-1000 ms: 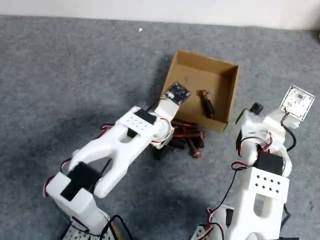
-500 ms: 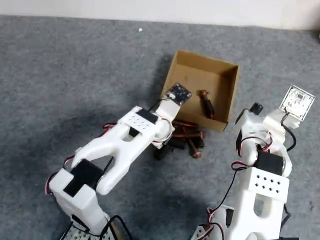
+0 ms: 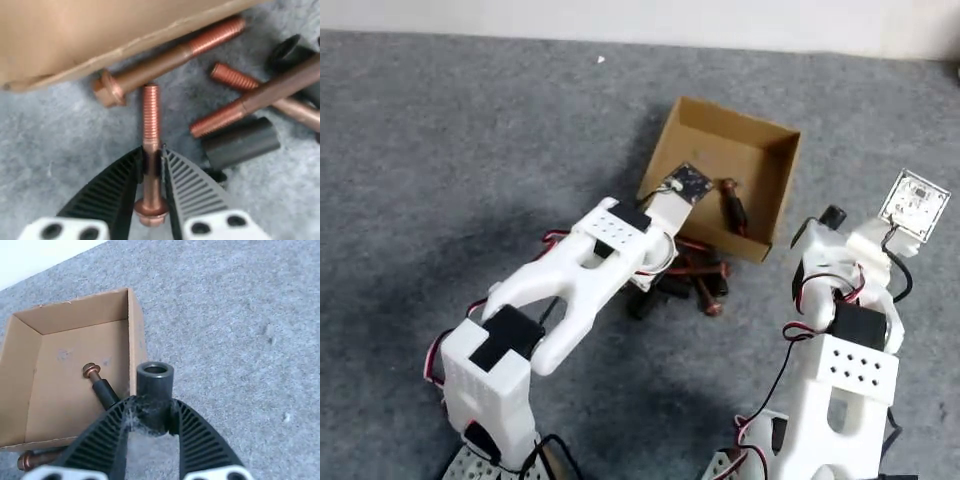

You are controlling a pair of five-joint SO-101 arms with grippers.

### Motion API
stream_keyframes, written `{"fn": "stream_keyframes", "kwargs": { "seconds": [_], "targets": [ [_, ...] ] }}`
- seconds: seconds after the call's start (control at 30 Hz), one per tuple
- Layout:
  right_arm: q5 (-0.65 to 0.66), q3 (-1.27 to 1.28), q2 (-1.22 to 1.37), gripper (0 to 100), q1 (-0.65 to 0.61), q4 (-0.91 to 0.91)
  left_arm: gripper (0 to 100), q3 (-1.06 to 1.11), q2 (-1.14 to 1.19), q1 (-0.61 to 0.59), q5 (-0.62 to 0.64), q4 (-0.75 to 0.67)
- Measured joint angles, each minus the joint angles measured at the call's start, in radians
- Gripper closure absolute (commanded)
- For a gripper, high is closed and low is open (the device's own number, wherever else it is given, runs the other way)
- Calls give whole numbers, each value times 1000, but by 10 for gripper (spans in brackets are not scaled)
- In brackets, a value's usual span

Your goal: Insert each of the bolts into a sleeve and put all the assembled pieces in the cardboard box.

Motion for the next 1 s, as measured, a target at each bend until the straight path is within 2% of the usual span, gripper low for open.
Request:
{"fn": "stream_keyframes", "kwargs": {
  "seconds": [0.13, 0.2, 0.37, 0.57, 0.8, 1.0],
  "targets": [
    [0, 0, 0, 993, 0, 0, 995, 17, -72, -8, 11, 49],
    [0, 0, 0, 993, 0, 0, 995, 18, -123, -8, 71, 84],
    [0, 0, 0, 993, 0, 0, 995, 18, -229, -51, 328, 180],
    [0, 0, 0, 993, 0, 0, 995, 18, -295, -157, 608, 198],
    [0, 0, 0, 993, -6, 0, 995, 80, -296, -261, 1132, 196],
    [0, 0, 0, 993, -15, 0, 995, 91, -308, -269, 1320, 198]
  ]
}}
